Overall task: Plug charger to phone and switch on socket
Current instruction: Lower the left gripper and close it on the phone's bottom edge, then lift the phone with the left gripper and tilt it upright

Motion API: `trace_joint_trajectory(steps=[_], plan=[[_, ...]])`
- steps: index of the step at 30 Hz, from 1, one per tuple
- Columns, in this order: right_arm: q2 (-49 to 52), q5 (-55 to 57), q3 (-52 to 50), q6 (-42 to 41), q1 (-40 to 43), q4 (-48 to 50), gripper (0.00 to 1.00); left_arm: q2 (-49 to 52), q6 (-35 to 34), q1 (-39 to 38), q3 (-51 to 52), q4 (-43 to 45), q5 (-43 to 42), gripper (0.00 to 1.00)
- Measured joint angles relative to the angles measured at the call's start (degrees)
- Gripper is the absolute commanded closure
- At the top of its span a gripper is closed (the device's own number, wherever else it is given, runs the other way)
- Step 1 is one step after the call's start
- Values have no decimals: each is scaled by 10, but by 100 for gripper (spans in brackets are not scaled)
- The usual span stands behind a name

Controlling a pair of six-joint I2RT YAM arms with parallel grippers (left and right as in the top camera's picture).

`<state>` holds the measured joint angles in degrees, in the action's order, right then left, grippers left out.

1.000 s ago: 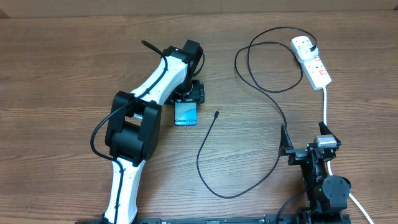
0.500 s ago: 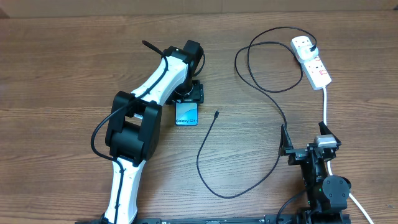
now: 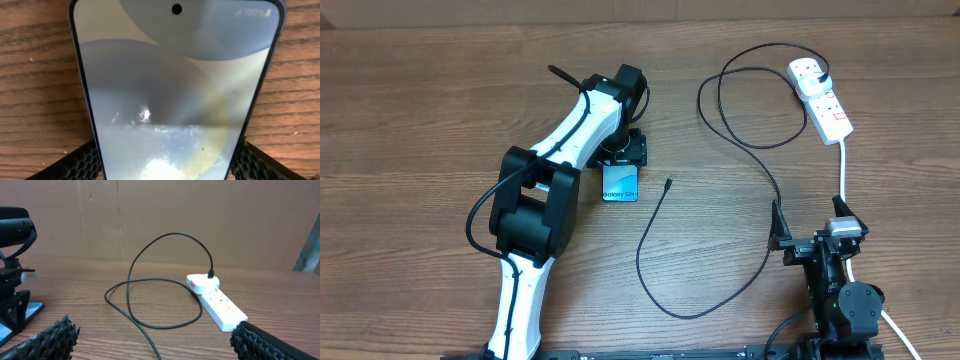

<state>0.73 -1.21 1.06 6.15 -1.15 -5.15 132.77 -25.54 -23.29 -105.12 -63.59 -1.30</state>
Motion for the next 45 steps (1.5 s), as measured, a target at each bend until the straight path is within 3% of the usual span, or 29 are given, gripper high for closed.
trace_joint_trajectory(steps=[15, 27, 34, 45], plan=[[0, 0, 0, 0, 0, 0, 0, 2, 0, 0, -7, -52, -17, 27], [0, 0, 0, 0, 0, 0, 0, 6, 0, 10, -69, -126, -73, 31], [0, 0, 0, 0, 0, 0, 0, 6, 0, 36, -98, -140, -186, 29], [0, 0, 0, 0, 0, 0, 0, 6, 0, 98, -99, -142, -461, 34]])
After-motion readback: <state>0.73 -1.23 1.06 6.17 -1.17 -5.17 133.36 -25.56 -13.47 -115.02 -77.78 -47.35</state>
